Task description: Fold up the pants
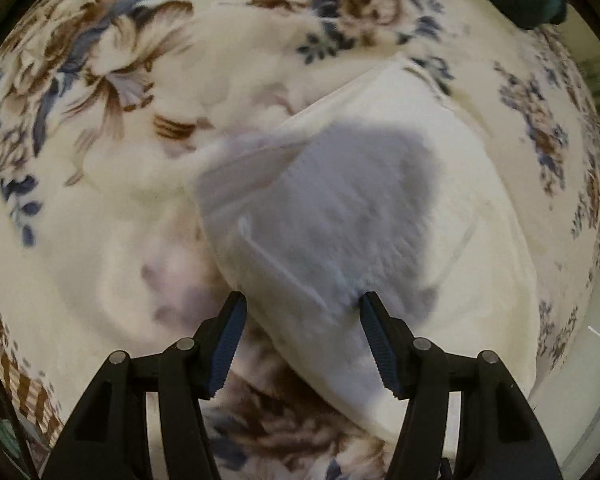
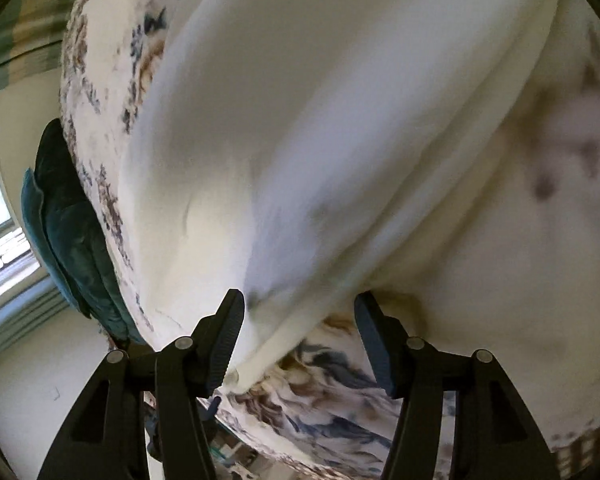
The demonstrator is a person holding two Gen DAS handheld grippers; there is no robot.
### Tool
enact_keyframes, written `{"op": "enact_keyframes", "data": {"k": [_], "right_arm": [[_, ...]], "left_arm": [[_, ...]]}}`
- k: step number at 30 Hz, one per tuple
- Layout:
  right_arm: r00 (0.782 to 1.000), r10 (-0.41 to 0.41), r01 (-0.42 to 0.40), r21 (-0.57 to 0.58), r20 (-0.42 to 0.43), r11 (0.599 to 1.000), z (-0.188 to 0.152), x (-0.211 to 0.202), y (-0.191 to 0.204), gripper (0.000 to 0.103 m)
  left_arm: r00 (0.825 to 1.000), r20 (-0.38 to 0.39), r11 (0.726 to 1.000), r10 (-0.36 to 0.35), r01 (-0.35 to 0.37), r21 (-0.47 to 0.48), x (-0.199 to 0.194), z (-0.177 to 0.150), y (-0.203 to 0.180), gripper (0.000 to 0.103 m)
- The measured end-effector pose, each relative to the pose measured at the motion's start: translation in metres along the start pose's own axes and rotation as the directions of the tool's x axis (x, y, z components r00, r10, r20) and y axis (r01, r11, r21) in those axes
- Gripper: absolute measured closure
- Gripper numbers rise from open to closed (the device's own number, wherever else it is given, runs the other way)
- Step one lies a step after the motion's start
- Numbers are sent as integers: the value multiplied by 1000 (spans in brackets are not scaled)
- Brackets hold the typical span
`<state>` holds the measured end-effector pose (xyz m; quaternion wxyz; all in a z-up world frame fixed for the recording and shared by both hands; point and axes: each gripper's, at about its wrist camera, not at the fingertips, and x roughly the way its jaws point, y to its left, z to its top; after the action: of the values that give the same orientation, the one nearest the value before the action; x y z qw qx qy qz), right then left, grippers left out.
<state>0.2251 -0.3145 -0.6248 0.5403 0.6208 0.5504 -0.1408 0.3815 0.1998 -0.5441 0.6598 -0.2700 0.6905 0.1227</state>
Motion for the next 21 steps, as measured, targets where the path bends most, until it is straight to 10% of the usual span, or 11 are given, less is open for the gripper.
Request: {"op": "enact_keyframes", "data": {"k": [10, 15, 21], "right_arm": [[997, -1, 5, -45, 76, 999, -41, -19, 25, 43], [999, 3, -2, -29, 44, 1000, -36, 10, 28, 44], [990, -88, 99, -105, 108, 990, -41, 16, 42, 78]], "left_arm": [[998, 53, 1000, -17, 16, 19, 5, -8, -10, 47], [991, 131, 993, 39, -54, 109, 4, -11, -29, 74], [971, 235, 982, 45, -87, 171, -20, -27, -42, 88]]}}
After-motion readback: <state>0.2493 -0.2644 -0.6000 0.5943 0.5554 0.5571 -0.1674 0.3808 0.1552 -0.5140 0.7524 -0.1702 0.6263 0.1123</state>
